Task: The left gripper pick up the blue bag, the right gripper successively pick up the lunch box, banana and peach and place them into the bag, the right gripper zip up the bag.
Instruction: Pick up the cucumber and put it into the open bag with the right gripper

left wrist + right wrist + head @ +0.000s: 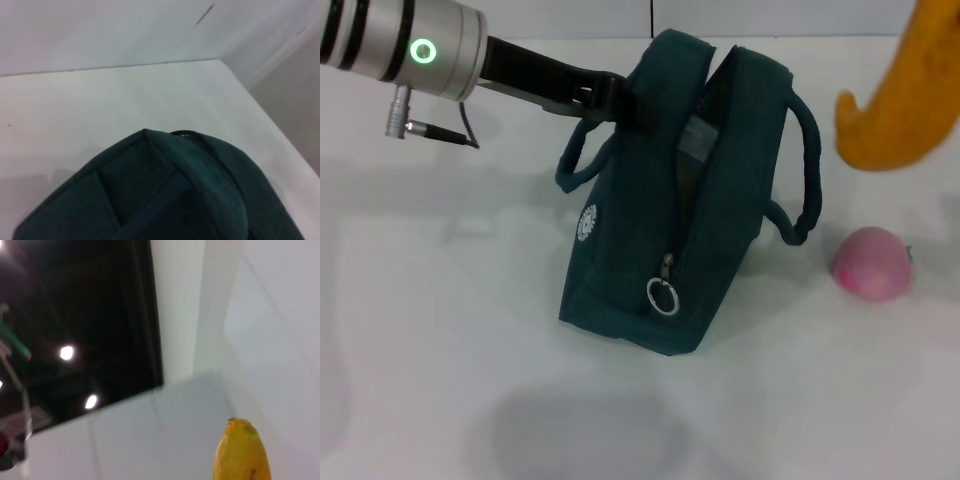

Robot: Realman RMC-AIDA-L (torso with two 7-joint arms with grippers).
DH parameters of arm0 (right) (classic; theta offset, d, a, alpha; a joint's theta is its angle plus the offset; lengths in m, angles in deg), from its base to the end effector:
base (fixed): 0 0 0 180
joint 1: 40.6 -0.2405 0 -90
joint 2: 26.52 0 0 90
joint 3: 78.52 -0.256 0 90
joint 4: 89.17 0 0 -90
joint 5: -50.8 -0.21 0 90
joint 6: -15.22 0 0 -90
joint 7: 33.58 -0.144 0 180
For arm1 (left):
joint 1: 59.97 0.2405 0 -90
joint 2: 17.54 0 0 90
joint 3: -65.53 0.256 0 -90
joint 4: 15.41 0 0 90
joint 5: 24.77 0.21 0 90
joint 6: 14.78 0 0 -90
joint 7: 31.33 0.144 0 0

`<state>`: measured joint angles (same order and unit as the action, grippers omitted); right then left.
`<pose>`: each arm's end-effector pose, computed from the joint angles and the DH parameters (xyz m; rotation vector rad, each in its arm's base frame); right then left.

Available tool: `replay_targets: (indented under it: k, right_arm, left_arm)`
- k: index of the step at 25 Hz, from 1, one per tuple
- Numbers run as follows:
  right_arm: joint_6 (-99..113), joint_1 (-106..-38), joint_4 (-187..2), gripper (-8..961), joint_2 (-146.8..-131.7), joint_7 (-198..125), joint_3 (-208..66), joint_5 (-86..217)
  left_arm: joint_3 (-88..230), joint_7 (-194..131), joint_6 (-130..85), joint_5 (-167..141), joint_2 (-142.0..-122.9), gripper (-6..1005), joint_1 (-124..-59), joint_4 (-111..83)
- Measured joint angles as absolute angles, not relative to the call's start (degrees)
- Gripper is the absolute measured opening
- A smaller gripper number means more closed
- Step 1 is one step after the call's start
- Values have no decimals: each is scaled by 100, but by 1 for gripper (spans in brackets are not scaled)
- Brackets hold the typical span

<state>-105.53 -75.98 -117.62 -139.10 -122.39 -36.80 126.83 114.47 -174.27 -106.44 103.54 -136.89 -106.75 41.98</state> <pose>0.1815 0.3133 0.0907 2.4816 -0.3264 -1.7430 -0.1400 0.3953 0.0213 -2.6850 -1.3795 -0.3457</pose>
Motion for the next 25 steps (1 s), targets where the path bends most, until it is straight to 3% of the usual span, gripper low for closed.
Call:
replay_targets:
  k: [4,25]
  right_arm:
    - [-10419,-7635,-10846,429,-14250,-10808,-3546,12455]
    - [-9167,-8165,-9442,430,-14271,-8861,-2588,12447]
  left_arm:
    - [11511,-17483,-10658,10253,-13687,55,-10670,4138]
    - [11642,-17485,-10656,10089,-13673,54,-10679,4020]
